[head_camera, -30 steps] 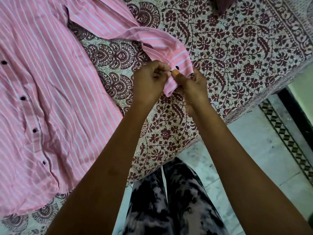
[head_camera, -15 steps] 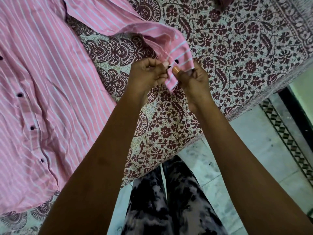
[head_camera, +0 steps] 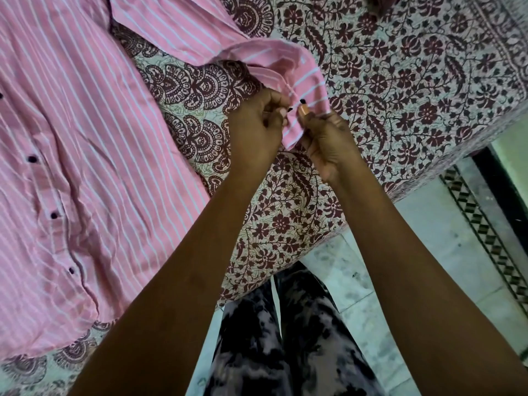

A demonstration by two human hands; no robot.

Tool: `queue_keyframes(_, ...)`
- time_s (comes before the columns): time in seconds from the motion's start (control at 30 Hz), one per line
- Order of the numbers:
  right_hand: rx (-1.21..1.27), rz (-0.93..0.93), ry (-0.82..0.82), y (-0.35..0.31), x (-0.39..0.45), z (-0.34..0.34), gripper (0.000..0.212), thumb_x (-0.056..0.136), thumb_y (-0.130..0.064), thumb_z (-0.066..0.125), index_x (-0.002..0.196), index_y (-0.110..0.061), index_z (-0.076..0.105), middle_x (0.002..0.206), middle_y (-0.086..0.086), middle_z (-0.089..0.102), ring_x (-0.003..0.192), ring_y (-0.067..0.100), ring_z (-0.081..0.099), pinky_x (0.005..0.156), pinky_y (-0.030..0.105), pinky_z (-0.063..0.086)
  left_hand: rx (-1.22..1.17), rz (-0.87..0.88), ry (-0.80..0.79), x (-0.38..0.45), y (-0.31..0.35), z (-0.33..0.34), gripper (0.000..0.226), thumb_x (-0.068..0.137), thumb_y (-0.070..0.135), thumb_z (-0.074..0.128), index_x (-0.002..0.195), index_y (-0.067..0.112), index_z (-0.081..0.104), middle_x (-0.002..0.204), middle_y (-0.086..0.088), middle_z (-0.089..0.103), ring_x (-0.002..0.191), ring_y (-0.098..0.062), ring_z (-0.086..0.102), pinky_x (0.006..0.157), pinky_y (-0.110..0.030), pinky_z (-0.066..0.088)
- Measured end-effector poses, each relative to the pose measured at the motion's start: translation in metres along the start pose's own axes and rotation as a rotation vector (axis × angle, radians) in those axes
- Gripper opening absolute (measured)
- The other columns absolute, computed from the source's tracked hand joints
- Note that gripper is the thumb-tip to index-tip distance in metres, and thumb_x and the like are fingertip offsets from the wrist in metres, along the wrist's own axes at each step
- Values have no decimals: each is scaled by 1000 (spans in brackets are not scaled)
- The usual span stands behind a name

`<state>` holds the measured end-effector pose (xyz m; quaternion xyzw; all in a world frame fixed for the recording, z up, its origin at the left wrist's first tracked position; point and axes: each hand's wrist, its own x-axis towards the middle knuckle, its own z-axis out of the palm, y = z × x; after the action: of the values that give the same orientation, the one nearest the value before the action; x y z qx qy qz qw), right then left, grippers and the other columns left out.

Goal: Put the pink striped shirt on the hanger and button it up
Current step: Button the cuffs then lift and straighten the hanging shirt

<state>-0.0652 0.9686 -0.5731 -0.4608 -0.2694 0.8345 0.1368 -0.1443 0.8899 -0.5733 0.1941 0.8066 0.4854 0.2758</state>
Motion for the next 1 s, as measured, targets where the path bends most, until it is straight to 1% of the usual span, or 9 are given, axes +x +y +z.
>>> queue_keyframes(0.1,1,-3,19,-1,6,0,13,86,2,55,98,-1,60,81,8,71,72,17,67,72,29,57,79,92,38,-6,-4,2,22,79,1,62,100,6,67,95,-3,67,71,5,58,66,-6,46)
queue_keyframes(0.17,-35,14,26,0,7,0,16,85,-1,58,101,0,61,89,11,69,76,19,66,73,31,57,122,143,98,-7,-7,2,19,79,5,65,98,4,67,95,-9,67,69,6,55,64,-3,45)
queue_keyframes(0.33,-193,-18,104,7,3,0,19,80,-8,67,97,2,64,80,8,71,72,20,66,74,34,57,284,208,109,-6,-10,6,9,78,13,65,84,6,64,80,-7,66,63,-12,59,61,-29,53)
queue_keyframes(0.47,-290,-19,159,3,3,5,4,81,-7,66,80,-4,64,66,1,68,61,13,63,62,26,55,329,223,93,-3,-15,5,9,79,11,63,86,7,65,83,-7,66,66,-11,58,61,-32,53)
queue_keyframes(0.57,-337,20,159,-3,3,4,5,81,-2,64,85,-5,64,74,3,66,57,9,62,51,19,51,368,267,45,1,-18,1,10,79,11,60,87,6,64,84,-7,65,66,-13,58,60,-33,53)
queue_keyframes(0.63,-343,40,152,-7,5,4,6,81,-1,63,87,-4,63,77,6,66,59,11,63,51,19,51,344,282,14,4,-18,-2,11,80,10,60,88,6,65,86,-7,64,67,-10,57,62,-27,53)
queue_keyframes(0.73,-367,42,146,-12,8,7,4,82,1,60,83,-3,61,75,7,66,57,12,65,52,20,51,183,195,-3,6,-15,-5,14,81,6,64,94,5,65,91,-5,66,70,-3,59,66,-11,51)
queue_keyframes(0.93,-443,-68,132,-8,6,9,18,81,5,55,71,-9,59,64,4,62,55,14,58,55,22,46,8,-57,-41,8,-5,-8,14,80,3,67,94,6,69,83,1,68,71,-5,64,66,-16,54)
queue_keyframes(1.0,-451,-124,120,-6,5,9,14,82,5,55,77,-7,59,67,3,62,55,10,58,54,20,47,-88,-148,-64,8,-1,-10,8,82,5,65,88,7,69,79,-4,69,68,-11,66,67,-23,56)
